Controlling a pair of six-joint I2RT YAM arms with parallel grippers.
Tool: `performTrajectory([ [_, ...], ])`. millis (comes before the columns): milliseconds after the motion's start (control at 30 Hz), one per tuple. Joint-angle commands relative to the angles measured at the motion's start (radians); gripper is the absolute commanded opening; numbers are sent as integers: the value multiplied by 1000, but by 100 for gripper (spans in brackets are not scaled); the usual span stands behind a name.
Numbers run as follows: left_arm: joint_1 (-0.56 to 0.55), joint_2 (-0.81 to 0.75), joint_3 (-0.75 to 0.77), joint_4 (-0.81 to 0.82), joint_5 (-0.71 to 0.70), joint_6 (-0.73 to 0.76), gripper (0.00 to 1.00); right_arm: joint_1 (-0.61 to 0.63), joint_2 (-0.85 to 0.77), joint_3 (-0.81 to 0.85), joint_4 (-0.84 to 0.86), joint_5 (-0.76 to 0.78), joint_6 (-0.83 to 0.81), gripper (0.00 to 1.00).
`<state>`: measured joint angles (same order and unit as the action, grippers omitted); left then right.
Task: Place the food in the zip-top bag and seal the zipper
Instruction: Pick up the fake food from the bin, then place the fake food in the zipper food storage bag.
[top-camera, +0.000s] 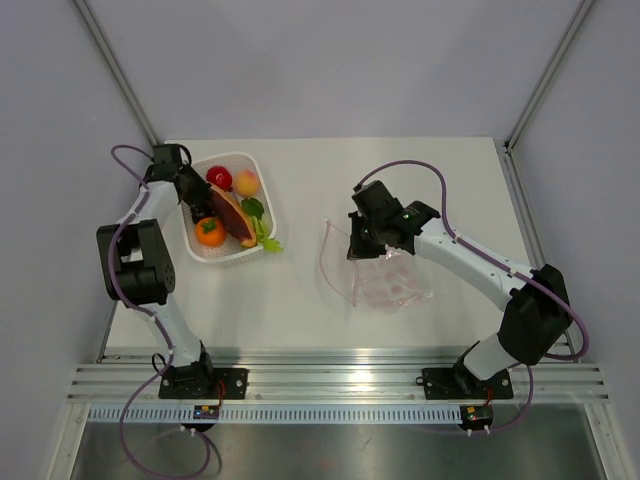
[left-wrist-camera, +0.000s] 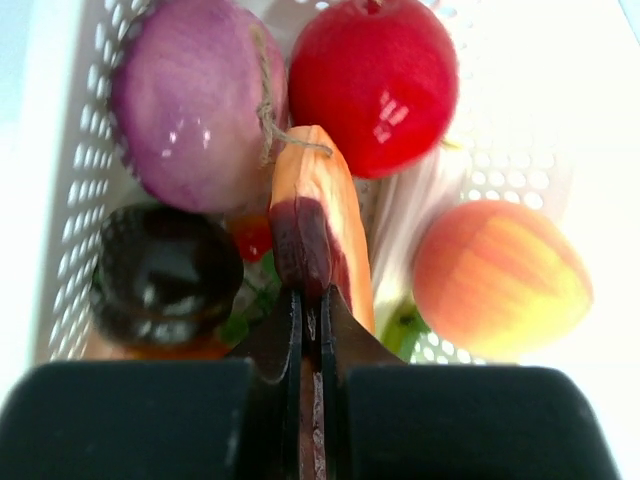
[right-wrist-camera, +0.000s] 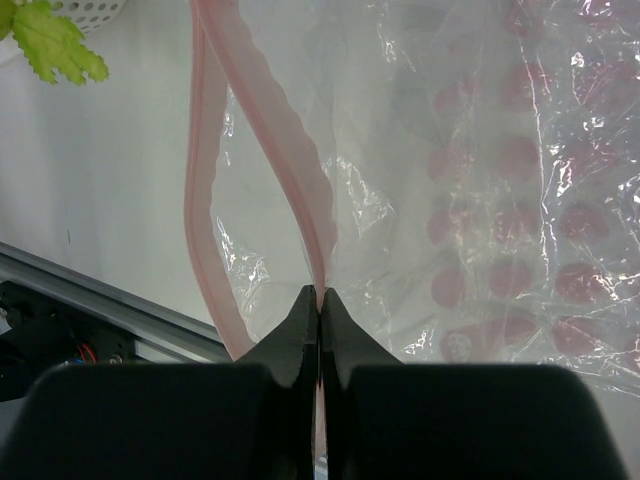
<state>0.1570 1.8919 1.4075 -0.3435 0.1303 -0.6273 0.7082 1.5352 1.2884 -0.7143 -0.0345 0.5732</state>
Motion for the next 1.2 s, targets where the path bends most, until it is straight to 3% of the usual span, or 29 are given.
performTrajectory([
  [0, 4, -166, 27, -21, 5, 58, 0, 11, -10, 37, -7, 28, 5, 3],
  [233, 1, -391, -37, -72, 120, 143, 0, 11, -15, 84, 13, -18, 13, 3],
  [400, -10, -562, -77, -19, 209, 147, 0, 11, 28, 124, 53, -91, 40, 3],
  [600, -37, -718, -133, 85, 212, 55, 0, 11, 78, 193, 99, -107, 163, 2],
  [900, -175, -875, -318, 282, 3, -162, 0, 13, 152, 229, 216, -99, 333, 1],
  [1167, -327, -975, -438, 330, -253, -324, 0, 17, 174, 213, 285, -114, 424, 0],
])
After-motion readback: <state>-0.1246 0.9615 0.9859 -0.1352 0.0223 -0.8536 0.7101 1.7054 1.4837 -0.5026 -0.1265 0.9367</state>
